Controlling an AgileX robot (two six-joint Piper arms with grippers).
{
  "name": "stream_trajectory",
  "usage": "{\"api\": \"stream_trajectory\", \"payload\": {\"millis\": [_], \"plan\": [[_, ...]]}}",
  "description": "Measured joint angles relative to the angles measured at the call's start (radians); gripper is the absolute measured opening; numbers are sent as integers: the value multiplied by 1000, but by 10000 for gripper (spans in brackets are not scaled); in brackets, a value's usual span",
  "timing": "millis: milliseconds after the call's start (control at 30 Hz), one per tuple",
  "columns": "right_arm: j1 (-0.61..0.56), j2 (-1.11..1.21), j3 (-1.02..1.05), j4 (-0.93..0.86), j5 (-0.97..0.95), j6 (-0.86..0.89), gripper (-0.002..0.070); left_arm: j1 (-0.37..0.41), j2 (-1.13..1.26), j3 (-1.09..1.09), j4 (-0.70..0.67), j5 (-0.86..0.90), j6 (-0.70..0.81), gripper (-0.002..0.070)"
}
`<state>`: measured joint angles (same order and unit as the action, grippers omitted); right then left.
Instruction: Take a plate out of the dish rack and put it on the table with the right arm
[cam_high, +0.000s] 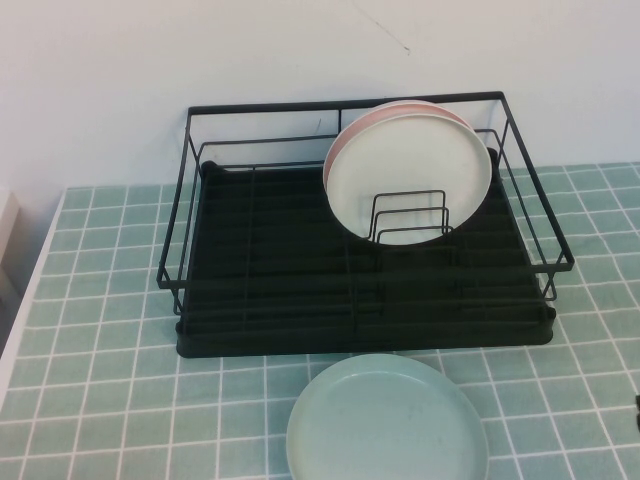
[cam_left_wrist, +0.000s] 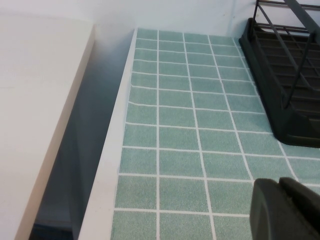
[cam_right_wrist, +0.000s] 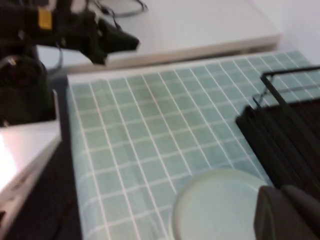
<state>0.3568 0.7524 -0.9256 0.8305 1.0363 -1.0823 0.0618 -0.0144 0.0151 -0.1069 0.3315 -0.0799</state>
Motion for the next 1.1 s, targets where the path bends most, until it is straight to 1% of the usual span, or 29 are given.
{"api": "stream_trajectory", "payload": {"millis": [67, 167, 300, 367, 467, 600, 667, 733, 800, 967, 1100], "plan": [[0, -10, 7, -79, -24, 12, 0, 0, 0, 0, 0, 0, 0, -3], [0, -64, 28, -153, -133, 28, 0, 0, 0, 0, 0, 0, 0, -3], [0, -217, 93, -191, -300, 71, 0, 0, 0, 0, 0, 0, 0, -3], [0, -304, 139, -241, -377, 97, 0, 0, 0, 0, 0, 0, 0, -3], [0, -420, 261, -340, -541, 157, 0, 0, 0, 0, 0, 0, 0, -3], [-2, -556, 473, -491, -811, 320, 0, 0, 0, 0, 0, 0, 0, -3], [-20, -616, 599, -610, -921, 485, 0, 0, 0, 0, 0, 0, 0, -3], [-60, -659, 680, -677, -949, 623, 0, 0, 0, 0, 0, 0, 0, -3], [-131, -704, 764, -711, -941, 701, 0, 0, 0, 0, 0, 0, 0, -3], [-311, -761, 904, -721, -917, 749, 0, 0, 0, 0, 0, 0, 0, -3], [-373, -764, 951, -721, -879, 811, 0, 0, 0, 0, 0, 0, 0, -3]]}}
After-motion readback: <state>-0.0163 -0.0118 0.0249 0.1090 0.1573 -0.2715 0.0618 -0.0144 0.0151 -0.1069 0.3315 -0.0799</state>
